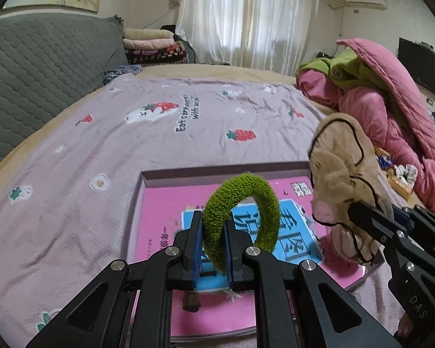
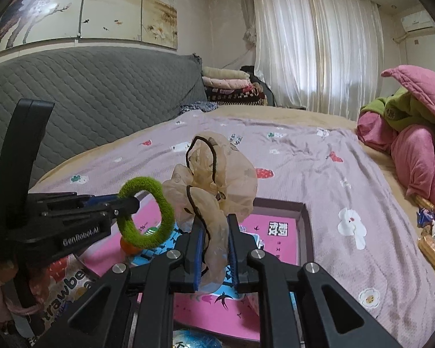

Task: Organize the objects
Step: 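Carry the green ring over the pink book while the right gripper brings the scrunchie beside it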

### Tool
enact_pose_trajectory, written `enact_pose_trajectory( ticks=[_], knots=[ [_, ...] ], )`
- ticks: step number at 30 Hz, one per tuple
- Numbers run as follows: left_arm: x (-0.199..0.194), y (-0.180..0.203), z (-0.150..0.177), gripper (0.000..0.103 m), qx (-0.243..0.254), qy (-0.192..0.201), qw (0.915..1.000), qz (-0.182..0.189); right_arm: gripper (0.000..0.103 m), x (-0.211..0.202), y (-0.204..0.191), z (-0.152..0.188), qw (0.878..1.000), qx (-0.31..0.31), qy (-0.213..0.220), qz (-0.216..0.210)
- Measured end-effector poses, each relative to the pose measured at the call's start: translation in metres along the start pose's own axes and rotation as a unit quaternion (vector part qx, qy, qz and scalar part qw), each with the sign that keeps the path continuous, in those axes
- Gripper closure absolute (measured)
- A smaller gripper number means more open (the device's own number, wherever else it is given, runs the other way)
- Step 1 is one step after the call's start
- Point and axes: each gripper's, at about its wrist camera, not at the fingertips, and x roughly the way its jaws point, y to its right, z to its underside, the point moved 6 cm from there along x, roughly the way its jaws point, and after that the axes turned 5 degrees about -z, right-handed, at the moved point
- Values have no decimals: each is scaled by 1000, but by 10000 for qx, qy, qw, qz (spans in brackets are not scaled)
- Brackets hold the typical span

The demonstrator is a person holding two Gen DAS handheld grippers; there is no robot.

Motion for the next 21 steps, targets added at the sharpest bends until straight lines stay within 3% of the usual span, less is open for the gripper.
enact_pose_trajectory(
  ticks=[21],
  knots=[
    [12, 13, 32, 90, 353, -347, 9988, -38, 86, 27, -2, 28, 9969, 51, -781, 4]
  ],
)
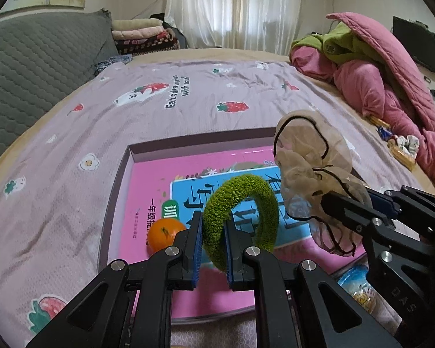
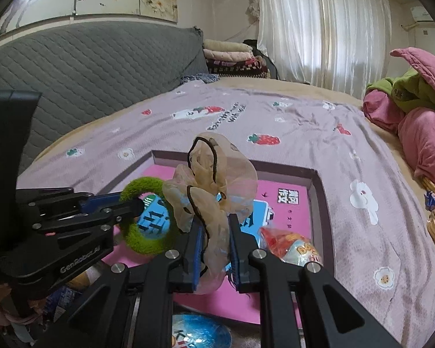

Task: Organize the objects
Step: 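Carry the green ring over the pink book while the right gripper brings the scrunchie beside it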

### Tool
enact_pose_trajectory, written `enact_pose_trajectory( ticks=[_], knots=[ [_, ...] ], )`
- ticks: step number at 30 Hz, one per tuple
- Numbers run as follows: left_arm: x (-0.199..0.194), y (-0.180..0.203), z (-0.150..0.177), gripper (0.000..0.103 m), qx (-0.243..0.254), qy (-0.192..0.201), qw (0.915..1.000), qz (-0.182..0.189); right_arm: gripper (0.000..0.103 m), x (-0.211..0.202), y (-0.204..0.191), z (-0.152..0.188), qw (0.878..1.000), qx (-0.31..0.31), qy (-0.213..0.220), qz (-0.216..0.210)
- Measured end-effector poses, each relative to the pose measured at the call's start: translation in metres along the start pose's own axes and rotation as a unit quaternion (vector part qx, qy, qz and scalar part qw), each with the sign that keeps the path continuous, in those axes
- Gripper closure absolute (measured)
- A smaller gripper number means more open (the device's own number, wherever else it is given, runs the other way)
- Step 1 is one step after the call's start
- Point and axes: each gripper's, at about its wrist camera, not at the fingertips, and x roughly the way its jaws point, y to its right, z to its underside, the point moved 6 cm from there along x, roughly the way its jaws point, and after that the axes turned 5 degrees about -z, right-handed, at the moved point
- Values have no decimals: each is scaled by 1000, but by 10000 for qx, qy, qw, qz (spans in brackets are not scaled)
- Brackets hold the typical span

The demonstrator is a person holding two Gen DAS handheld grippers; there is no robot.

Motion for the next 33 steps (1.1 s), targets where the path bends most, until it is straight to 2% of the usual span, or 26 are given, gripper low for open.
enact_pose_trajectory(
  ticks=[11, 24, 33],
  knots=[
    [-1, 1, 11, 90, 52, -125, 9999, 68, 85, 6, -4, 10, 9997, -48, -221, -31],
    [-2, 4, 19, 90, 206, -104, 9996, -186, 85, 10, -4, 21, 9991, -23, -428, 34],
    [1, 5, 21, 90, 186, -178, 9995, -179, 85, 11, -4, 24, 9988, 29, -481, 22]
  ],
)
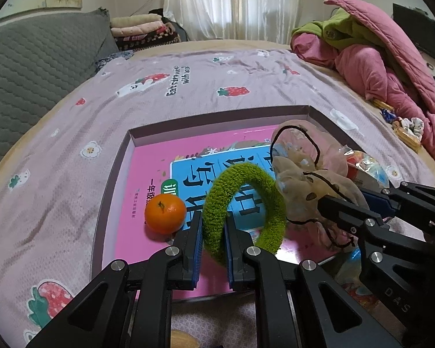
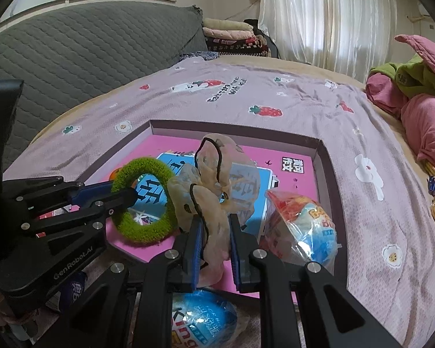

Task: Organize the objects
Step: 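Carry the green ring over the pink book while the right gripper brings the scrunchie beside it, then lower the green ring onto the book and open the left gripper while the right releases the scrunchie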

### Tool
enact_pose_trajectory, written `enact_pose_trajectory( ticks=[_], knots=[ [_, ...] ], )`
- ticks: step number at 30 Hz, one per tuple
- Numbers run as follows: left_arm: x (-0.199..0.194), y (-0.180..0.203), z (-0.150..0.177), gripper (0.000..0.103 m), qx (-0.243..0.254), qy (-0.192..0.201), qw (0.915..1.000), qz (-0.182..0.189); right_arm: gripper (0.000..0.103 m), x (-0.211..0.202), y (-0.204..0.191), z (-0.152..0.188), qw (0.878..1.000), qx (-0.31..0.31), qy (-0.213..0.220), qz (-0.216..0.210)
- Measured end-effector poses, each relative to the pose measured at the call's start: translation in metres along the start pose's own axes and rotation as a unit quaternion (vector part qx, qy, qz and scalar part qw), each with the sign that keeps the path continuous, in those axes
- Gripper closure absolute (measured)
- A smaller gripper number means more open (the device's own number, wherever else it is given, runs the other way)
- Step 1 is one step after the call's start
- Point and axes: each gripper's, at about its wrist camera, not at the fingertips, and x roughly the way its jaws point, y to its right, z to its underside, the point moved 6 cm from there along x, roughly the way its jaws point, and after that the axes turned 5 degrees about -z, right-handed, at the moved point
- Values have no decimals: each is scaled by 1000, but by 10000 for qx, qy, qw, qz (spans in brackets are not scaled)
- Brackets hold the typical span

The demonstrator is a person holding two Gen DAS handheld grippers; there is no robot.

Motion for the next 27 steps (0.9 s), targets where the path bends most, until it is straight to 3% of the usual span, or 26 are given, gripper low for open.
enact_pose_trajectory(
  ticks=[19, 27],
  knots=[
    [1, 5, 9, 89, 93, -126, 9999, 38, 75, -1, 4, 5, 9999, 146, -71, -14],
    [-1, 5, 12, 89, 110, -161, 9998, 52, 65, -2, 4, 8, 9999, 116, -68, 33]
  ],
)
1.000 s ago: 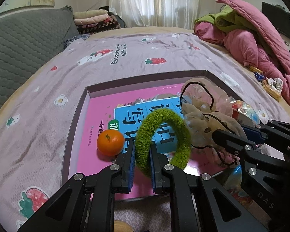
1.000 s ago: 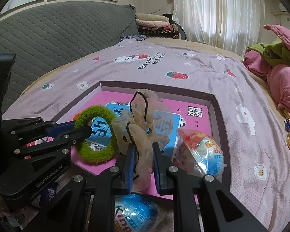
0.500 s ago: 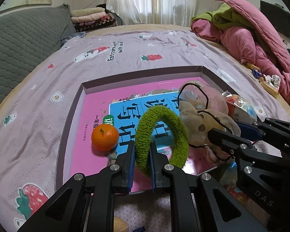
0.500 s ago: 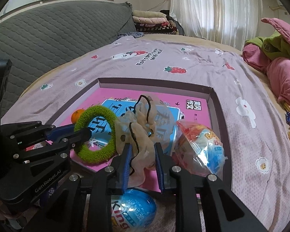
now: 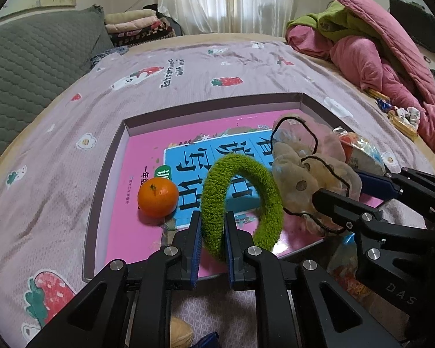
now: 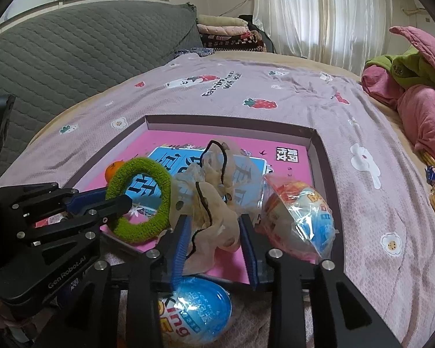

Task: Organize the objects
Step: 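Lower the green ring onto the book and open the left gripper while the right releases the scrunchie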

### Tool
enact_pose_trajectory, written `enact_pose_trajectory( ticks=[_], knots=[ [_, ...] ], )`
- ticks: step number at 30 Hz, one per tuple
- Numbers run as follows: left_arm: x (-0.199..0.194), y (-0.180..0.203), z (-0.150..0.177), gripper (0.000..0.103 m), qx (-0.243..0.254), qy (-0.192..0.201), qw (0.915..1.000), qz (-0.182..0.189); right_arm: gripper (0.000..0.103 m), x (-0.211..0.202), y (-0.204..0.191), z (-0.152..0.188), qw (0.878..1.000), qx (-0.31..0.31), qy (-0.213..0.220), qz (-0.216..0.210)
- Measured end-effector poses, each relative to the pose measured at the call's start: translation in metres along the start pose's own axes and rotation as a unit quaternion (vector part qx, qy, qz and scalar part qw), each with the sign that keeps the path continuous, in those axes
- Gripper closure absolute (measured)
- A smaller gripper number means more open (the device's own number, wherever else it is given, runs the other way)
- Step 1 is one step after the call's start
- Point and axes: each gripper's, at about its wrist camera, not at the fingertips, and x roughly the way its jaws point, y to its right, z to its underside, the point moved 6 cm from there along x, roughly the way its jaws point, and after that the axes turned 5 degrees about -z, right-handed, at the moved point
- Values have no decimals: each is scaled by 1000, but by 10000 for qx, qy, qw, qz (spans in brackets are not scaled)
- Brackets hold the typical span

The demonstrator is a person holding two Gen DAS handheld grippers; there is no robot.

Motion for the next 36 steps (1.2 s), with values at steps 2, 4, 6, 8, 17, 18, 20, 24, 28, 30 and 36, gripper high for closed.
enact_pose_trajectory(
  ticks=[2, 4, 6, 8, 17, 18, 20, 24, 28, 30, 36],
  knots=[
    [0, 0, 1, 88, 20, -21, 10000, -6, 63, -1, 1, 1, 10000, -2, -2, 10],
    [-1, 0, 2, 88, 30, -17, 10000, -20, 61, -2, 1, 2, 10000, 4, 3, 18],
    [-3, 0, 2, 88, 1, -14, 10000, 8, 56, -3, 0, 3, 10000, -2, 19, 45],
    [-4, 0, 3, 88, 10, -26, 10000, 7, 55, -5, -1, 4, 10000, -28, 28, 31],
    [-10, -1, 4, 81, 22, -19, 10000, -73, 47, -12, -1, 4, 9998, -106, 102, 108],
    [-10, -1, 4, 81, 27, -23, 9999, -94, 45, -12, -1, 4, 9998, -116, 104, 118],
    [-12, -2, 4, 75, 4, -23, 10000, -97, 44, -13, 0, 4, 9998, -115, 119, 133],
    [-14, -4, 5, 67, -22, -20, 10000, -80, 42, -16, 0, 3, 9997, -147, 165, 132],
    [-15, -5, 4, 66, -28, -3, 10000, -74, 42, -19, -1, 3, 9995, -169, 202, 150],
    [-17, -5, 4, 66, -46, 18, 10000, -77, 42, -19, 0, 2, 9995, -174, 213, 160],
    [-24, -7, 2, 66, -85, 86, 9999, -73, 39, -24, 3, 0, 9992, -147, 296, 217]
  ],
)
